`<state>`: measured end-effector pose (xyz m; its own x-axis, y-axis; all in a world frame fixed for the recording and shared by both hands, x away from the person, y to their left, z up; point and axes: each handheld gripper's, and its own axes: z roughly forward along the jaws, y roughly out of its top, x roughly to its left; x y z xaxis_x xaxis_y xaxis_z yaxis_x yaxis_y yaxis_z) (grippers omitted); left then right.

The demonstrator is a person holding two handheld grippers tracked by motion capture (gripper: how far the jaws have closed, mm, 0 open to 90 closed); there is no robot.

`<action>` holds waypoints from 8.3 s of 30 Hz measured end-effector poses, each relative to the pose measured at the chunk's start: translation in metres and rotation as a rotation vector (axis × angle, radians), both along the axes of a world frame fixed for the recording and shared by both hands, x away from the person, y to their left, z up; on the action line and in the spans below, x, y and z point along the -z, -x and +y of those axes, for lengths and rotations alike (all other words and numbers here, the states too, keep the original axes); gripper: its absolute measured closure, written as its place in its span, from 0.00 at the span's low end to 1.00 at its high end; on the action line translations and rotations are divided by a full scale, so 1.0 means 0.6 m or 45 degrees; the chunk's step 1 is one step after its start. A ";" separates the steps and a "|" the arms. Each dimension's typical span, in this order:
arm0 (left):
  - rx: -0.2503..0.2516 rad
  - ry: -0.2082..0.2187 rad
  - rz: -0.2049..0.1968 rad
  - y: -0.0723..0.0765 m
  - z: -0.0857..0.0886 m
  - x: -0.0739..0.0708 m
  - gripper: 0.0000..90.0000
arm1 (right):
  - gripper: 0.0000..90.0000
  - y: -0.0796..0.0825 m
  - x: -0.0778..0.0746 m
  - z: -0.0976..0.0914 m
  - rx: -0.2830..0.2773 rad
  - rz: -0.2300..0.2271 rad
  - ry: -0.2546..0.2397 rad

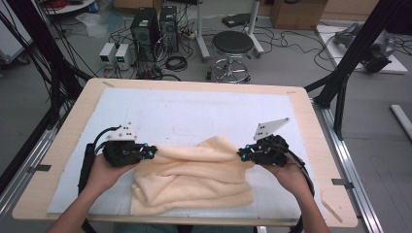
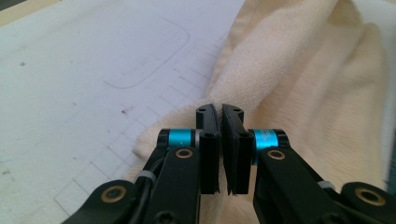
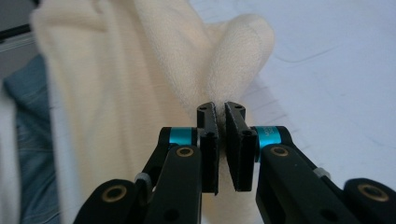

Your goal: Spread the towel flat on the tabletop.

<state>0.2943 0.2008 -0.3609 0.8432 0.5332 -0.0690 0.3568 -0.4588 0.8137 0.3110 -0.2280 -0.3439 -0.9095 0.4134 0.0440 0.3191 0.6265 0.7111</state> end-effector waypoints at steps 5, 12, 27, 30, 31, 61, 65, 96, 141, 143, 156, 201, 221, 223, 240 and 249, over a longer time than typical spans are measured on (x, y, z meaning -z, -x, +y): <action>-0.034 -0.013 0.066 -0.018 0.005 0.024 0.95 | 0.94 0.009 0.025 0.008 -0.030 0.061 0.039; -0.366 0.099 -0.122 -0.197 -0.012 -0.063 0.94 | 0.92 -0.164 -0.068 0.018 0.260 -0.144 0.056; -0.312 0.076 0.002 -0.162 0.010 0.020 0.61 | 0.58 -0.149 -0.002 0.038 0.221 -0.114 0.037; -0.238 0.065 -0.013 -0.121 0.014 0.037 0.60 | 0.55 -0.108 0.011 0.033 0.180 -0.127 0.051; -0.218 0.063 -0.017 -0.107 0.015 0.043 0.60 | 0.55 -0.095 0.015 0.030 0.162 -0.121 0.028; -0.015 -0.037 -0.007 0.020 0.036 0.065 0.88 | 0.91 0.063 0.080 0.023 -0.112 -0.054 0.103; -0.134 0.057 0.002 -0.040 0.036 0.035 0.88 | 0.91 0.020 0.038 0.025 -0.036 -0.110 0.085; -0.122 -0.163 -0.055 -0.056 -0.012 0.111 0.60 | 0.64 -0.044 0.081 0.053 0.101 -0.333 0.176; -0.250 0.027 -0.082 -0.101 0.025 0.037 0.66 | 0.70 -0.109 0.006 0.017 0.177 -0.124 -0.009; -0.203 0.012 -0.058 -0.078 0.026 0.052 0.66 | 0.69 -0.084 0.017 0.022 0.118 -0.137 -0.014; -0.125 -0.154 -0.029 -0.065 -0.007 0.120 0.81 | 0.84 -0.065 0.107 0.054 0.066 -0.128 0.173; -0.070 -0.166 0.052 -0.061 -0.003 0.109 0.66 | 0.66 -0.044 0.093 0.033 0.016 -0.062 0.088; -0.076 -0.064 -0.066 -0.007 0.013 0.053 0.96 | 0.95 -0.013 0.073 0.022 -0.016 -0.094 -0.010; -0.078 -0.046 -0.103 0.015 0.016 0.040 0.96 | 0.95 0.004 0.057 0.019 -0.030 -0.116 -0.023; 0.029 0.065 -0.094 0.124 0.052 -0.012 0.75 | 0.74 0.121 -0.003 0.001 -0.166 -0.145 -0.105; 0.067 -0.019 -0.007 0.039 0.016 0.083 0.69 | 0.70 0.017 0.114 0.022 -0.073 0.034 0.039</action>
<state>0.2709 0.2106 -0.4109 0.8704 0.4891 -0.0567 0.3274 -0.4890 0.8085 0.3005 -0.2151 -0.4123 -0.9303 0.3625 0.0564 0.3008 0.6657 0.6830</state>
